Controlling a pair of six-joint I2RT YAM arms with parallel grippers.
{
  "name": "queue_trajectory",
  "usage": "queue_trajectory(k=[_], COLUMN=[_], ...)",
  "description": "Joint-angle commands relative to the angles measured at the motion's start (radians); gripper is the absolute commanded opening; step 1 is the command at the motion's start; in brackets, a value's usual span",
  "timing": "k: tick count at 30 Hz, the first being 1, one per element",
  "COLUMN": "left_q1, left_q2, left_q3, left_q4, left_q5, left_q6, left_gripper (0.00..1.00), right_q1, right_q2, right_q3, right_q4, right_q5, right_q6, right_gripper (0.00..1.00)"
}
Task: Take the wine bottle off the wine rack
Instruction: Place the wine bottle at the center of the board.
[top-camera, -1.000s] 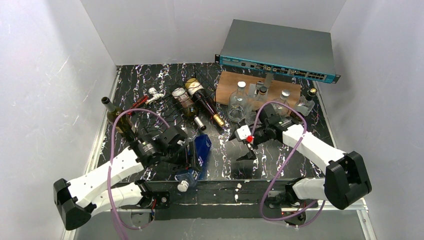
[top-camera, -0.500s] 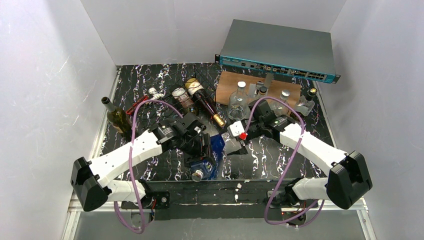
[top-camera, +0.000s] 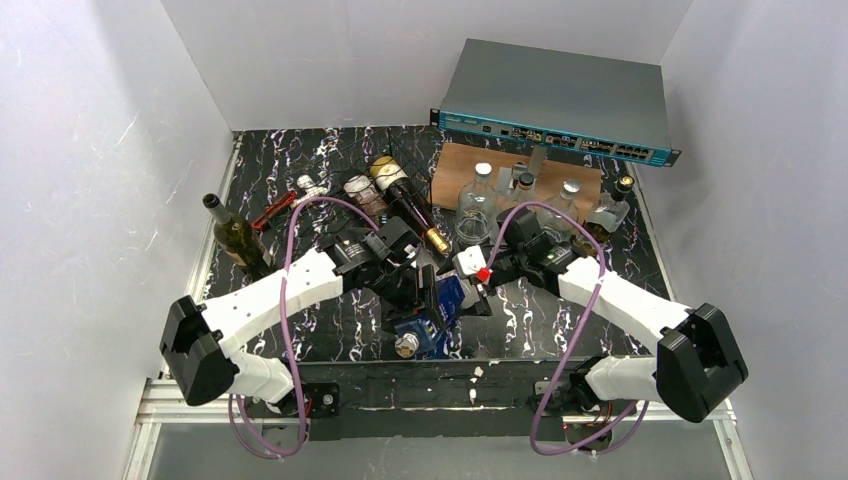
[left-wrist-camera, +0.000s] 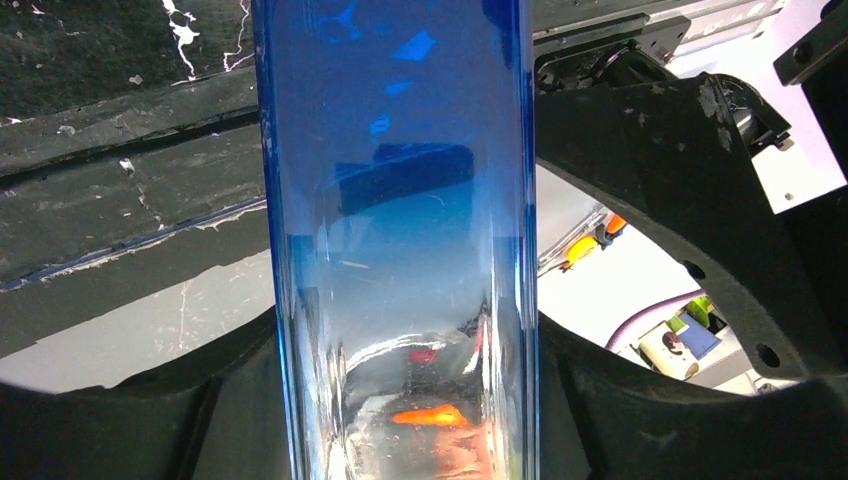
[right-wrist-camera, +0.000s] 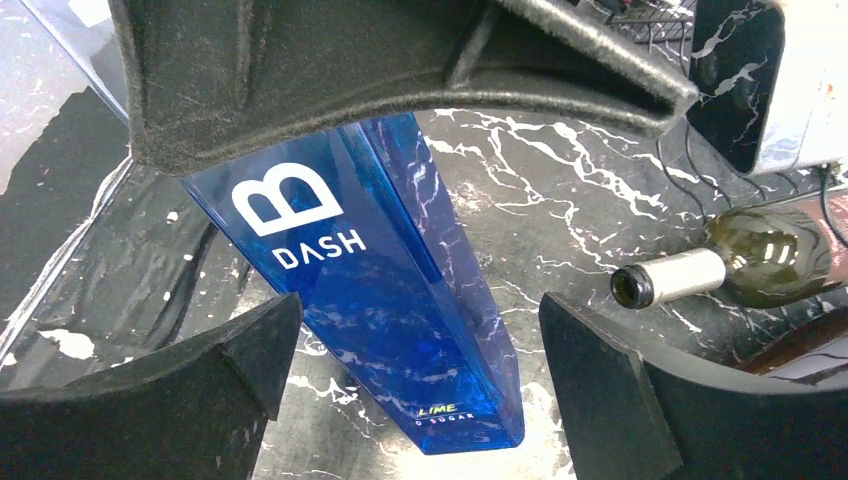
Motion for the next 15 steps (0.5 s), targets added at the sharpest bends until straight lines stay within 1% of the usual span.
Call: queue_trajectory(k=[1,8,15], left_q1=[0.004,0.004,0.012], left_q2=[-0.008,0.030,0.053], left_q3=[0.082,0.119,0.138], left_q4=[0.076,0.076,0.054], left_q5=[0.096,0.107,0.108], left_q6=[0.011,0.028,0.052], left_gripper=[0.00,0.00,0.00], right_q1=[0.015,0.027,0.025], right_q2=[-0.021,-0.018,-0.022], right_q3=[-0.027,-0.044,-0.012], right_q4=[0.078,0.099,-0.035], right_q5=[-0.038,-0.052,-0.123], right_q6=[0.053,0.073,-0.021], right_gripper=[0.98,0.98,0.98])
